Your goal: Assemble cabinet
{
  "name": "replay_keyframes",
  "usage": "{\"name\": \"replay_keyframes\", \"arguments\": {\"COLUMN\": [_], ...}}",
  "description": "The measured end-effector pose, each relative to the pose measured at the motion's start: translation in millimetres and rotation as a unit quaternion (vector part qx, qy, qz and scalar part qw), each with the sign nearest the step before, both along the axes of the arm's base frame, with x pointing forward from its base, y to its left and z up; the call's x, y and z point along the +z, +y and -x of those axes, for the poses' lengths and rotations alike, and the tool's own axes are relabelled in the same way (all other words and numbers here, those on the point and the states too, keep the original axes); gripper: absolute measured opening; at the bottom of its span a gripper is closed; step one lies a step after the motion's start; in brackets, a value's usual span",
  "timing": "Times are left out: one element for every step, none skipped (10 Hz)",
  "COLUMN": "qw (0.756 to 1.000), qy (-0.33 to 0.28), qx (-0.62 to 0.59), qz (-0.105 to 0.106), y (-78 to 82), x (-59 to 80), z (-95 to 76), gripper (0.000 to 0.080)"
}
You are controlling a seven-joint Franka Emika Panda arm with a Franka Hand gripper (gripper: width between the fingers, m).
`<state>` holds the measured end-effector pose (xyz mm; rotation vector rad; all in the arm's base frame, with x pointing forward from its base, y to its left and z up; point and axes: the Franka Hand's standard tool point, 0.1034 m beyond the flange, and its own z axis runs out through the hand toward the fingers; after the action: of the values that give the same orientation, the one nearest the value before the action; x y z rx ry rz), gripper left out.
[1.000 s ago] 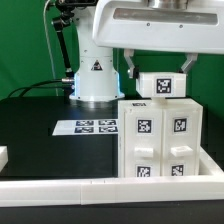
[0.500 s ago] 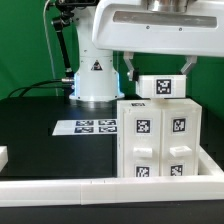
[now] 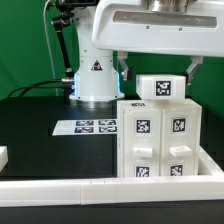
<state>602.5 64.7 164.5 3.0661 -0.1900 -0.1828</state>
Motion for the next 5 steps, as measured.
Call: {"name": "replay_keyframes", "arguments": {"qw": [1.0,1.0,1.0,0.998,0.996], "qy": [-0.001,-0.005,-0.03,-0.056,-0.084], "qx": [0.0,-0.002,0.002,0.008,0.015], "qz": [-0.001,-0.002,-0.004,-0.006,-0.01], "y": [-1.4,-4.3,-1.4,3.6,10.3], "x": [1.3,5.4,7.9,9.6,10.3], "z": [-0.6,-2.3,-8.5,-11.8,-13.4], "gripper": [0.0788,0.0796,0.0796,0.0797,0.0796]}}
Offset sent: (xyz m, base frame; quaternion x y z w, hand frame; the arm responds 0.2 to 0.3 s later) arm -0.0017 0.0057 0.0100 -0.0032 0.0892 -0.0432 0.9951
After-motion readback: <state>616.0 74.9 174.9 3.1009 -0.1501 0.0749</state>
